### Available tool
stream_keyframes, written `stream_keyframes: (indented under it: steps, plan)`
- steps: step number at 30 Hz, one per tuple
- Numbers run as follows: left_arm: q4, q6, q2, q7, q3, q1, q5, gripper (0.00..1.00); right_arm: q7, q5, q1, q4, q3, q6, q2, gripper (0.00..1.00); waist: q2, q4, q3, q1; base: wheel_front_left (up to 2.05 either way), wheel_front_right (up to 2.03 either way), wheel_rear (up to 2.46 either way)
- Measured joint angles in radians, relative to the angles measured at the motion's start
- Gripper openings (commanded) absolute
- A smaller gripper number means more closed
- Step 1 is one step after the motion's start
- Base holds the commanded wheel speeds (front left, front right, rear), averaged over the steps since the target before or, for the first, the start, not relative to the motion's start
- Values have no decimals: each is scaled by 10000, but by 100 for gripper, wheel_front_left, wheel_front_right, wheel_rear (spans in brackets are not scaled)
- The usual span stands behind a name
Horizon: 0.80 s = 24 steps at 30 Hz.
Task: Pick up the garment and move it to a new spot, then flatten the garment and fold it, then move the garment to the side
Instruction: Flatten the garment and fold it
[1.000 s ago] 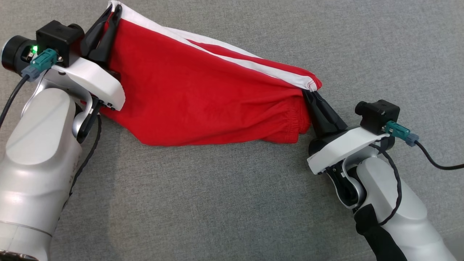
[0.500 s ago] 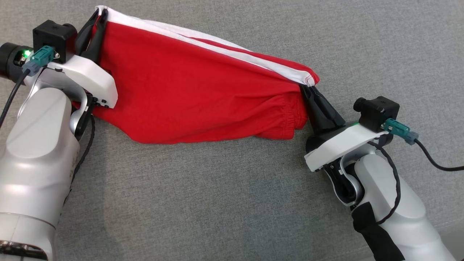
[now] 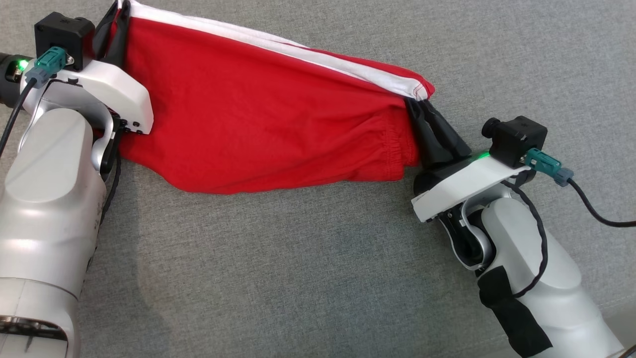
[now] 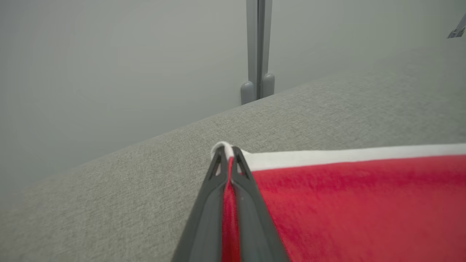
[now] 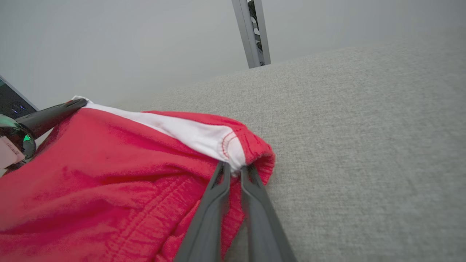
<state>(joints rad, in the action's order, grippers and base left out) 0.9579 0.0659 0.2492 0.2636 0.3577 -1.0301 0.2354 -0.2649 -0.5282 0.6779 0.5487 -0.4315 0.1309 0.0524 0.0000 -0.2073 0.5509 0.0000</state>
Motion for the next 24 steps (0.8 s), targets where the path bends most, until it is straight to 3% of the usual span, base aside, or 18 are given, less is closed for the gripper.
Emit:
stream_keyframes:
  steps: [1, 2, 12, 19, 24]
  plan:
    - [25, -56, -17, 0, -42, -3, -2, 89, 2, -2, 0, -40, 15, 0, -6, 100, 0, 2, 7, 0, 0, 0, 0]
    - [31, -96, -33, 0, -79, -8, -27, 100, 2, -2, -2, -77, 29, 0, -10, 100, 1, 7, 10, 0, 0, 0, 0]
    - [382, -468, -336, 0, -520, 72, 25, 100, 6, 1072, -637, -610, 1241, -2, -42, 100, 0, 220, -325, 0, 0, 0, 0]
    - [1726, -184, -934, -144, -679, 208, 512, 100, 6, 1469, -1520, -911, 2161, -2, -40, 100, 0, 476, -814, 0, 0, 0, 0]
    - [2541, 23, -1233, -846, -790, 195, 871, 100, 6, 1592, -1813, -976, 2383, -2, -38, 100, 0, 588, -1120, 0, 0, 0, 0]
